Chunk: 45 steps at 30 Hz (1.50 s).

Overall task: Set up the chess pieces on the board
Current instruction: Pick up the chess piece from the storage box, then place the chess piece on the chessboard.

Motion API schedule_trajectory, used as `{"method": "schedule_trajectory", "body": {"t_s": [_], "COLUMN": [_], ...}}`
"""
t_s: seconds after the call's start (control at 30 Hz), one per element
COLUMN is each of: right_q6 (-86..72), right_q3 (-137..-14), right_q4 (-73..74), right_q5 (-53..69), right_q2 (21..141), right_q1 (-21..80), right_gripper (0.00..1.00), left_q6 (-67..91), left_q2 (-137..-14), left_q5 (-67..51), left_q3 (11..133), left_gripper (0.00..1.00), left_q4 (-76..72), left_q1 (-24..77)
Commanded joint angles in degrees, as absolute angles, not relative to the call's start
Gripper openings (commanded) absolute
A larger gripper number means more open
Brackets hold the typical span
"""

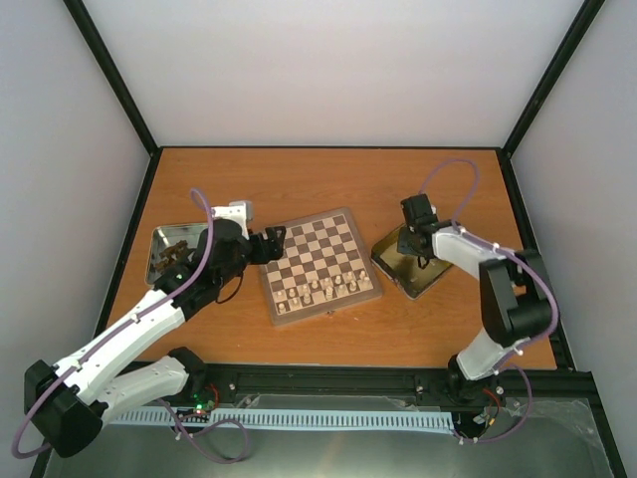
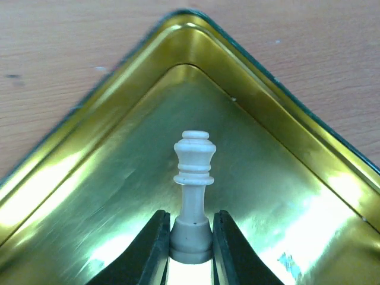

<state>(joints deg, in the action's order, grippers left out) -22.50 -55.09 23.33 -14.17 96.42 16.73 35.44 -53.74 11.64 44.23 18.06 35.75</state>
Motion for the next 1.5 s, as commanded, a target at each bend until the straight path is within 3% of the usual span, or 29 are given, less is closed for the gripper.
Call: {"method": "schedule_trajectory", "body": {"t_s": [0.0,0.4,0.67,0.87,1.1,1.47], "right_q6": [-18.84,-14.2,-11.97,-8.67,-4.94,-3.94], "right_q3": [-51.22,-46.08,-44.67,-46.03,-48.01,-48.87], "right_q4": [20.02,12.39,6.8,8.91,12.53,14.41], "right_q5": [-7.52,25.49,47.24,55.88,59.65,59.49], "right_q2": [85.71,64.33,59.12,58.69,60.1,61.07], "right_q1": [18.46,21.99,22.63,23.35,24.08,24.68], "right_gripper": [0.1,0.1,0.12,0.13,0.15,0.15], "left_q6": [33.33,31.03,34.13,39.72,44.18,45.71], "left_q2": [-54.75,-59.98,-61.95,-65.8,-71.66,-76.96], "left_q5": [1.42,-15.51,-28.45,-38.26,-48.17,-56.51], "left_q3": [44.42,52.44,55.62,57.4,60.24,59.94], "left_gripper": [0.94,1.0,1.0,0.99,0.66,0.42], "left_q4": [9.57,5.98,2.31,-0.02,-0.31,0.09], "left_q1": [35.51,35.51,35.51,35.51,35.55,35.51]}}
